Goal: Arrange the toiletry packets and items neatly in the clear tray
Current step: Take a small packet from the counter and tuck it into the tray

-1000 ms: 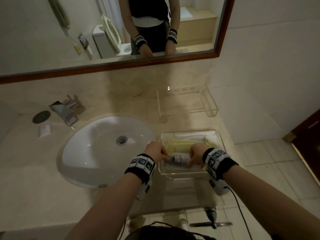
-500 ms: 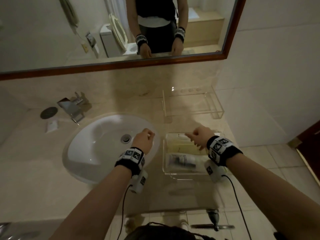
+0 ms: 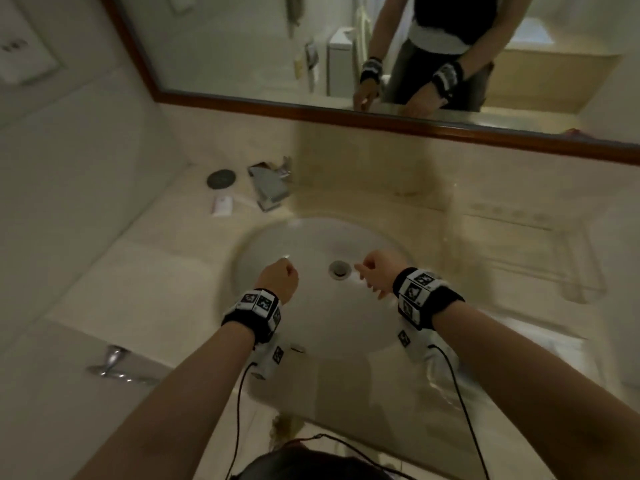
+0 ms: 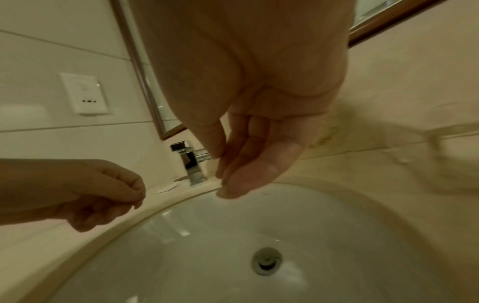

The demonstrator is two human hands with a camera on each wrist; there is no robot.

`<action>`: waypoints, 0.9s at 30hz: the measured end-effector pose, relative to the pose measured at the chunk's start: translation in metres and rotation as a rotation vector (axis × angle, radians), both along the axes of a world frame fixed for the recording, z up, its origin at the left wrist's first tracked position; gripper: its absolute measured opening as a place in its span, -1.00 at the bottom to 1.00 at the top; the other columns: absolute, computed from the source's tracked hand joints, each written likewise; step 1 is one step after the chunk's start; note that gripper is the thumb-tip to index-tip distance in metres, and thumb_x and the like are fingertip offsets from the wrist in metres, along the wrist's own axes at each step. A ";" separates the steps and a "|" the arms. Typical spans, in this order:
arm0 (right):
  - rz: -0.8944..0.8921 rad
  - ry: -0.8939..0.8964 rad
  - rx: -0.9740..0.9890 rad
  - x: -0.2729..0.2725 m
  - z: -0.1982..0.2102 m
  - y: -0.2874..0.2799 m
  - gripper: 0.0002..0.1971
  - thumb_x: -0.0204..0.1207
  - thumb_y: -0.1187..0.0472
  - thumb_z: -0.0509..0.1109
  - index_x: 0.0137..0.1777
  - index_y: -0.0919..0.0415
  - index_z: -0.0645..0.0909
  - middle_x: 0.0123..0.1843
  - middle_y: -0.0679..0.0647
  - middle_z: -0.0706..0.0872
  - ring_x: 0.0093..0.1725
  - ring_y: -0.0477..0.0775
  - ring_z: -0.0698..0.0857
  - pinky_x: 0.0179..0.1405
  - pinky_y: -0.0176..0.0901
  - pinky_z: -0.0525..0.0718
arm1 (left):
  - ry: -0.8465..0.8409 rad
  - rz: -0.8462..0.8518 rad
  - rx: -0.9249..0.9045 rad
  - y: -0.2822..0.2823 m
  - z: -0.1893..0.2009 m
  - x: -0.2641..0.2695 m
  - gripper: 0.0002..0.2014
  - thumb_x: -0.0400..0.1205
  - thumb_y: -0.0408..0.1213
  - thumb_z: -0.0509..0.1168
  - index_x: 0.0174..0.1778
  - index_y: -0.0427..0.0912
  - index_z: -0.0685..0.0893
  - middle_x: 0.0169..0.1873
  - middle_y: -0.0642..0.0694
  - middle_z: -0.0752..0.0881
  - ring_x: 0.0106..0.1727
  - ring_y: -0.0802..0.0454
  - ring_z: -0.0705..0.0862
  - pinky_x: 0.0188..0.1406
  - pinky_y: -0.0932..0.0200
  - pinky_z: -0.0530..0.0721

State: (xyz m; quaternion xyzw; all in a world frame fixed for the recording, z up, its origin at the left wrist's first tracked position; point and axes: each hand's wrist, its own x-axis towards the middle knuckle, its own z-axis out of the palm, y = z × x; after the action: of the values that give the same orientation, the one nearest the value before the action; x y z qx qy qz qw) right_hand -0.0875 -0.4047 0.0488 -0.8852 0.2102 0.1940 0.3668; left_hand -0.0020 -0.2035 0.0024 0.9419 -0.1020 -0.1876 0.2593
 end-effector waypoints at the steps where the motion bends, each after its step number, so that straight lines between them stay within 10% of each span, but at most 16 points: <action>1: 0.025 0.005 0.009 0.015 0.000 0.012 -0.60 0.69 0.07 0.18 -0.07 0.42 0.68 -0.25 0.24 0.73 -0.32 0.19 0.72 -0.20 0.04 0.83 | -0.007 0.039 -0.013 0.011 -0.003 0.011 -0.85 0.69 -0.29 0.08 -0.15 -0.26 0.46 -0.21 -0.28 0.65 -0.28 -0.14 0.55 -0.24 0.00 0.54; 14: 0.204 0.040 -0.012 0.207 -0.002 0.155 -0.62 0.68 0.09 0.22 0.07 0.45 0.68 -0.16 0.27 0.73 -0.24 0.21 0.72 -0.26 0.01 0.81 | -0.065 0.153 0.119 0.108 0.004 0.195 -0.66 0.74 -0.16 0.10 0.23 -0.35 0.58 0.23 -0.35 0.63 0.23 -0.30 0.61 0.25 -0.07 0.54; 19: 0.170 0.072 -0.024 0.242 -0.014 0.166 -0.62 0.68 0.07 0.20 0.06 0.41 0.68 -0.09 0.31 0.78 -0.28 0.19 0.74 -0.24 0.00 0.83 | -0.082 0.153 0.112 0.103 0.006 0.254 -0.49 0.73 -0.11 0.14 0.55 -0.28 0.31 0.45 -0.36 0.43 0.45 -0.29 0.44 0.45 -0.10 0.41; 27: 0.133 0.126 0.000 0.260 -0.027 0.160 -0.60 0.69 0.10 0.18 0.06 0.46 0.67 -0.07 0.35 0.76 -0.18 0.26 0.78 -0.24 0.02 0.84 | 0.057 0.220 0.096 0.085 -0.020 0.305 -0.21 0.54 0.17 0.32 0.54 -0.27 0.29 0.47 -0.26 0.38 0.49 -0.23 0.39 0.47 -0.03 0.37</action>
State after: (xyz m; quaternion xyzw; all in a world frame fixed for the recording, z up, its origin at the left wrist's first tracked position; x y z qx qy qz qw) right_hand 0.1726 -0.2450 0.0219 -0.8833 0.1735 0.2733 0.3391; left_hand 0.3028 -0.1181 -0.0176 0.9530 0.0184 -0.1893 0.2356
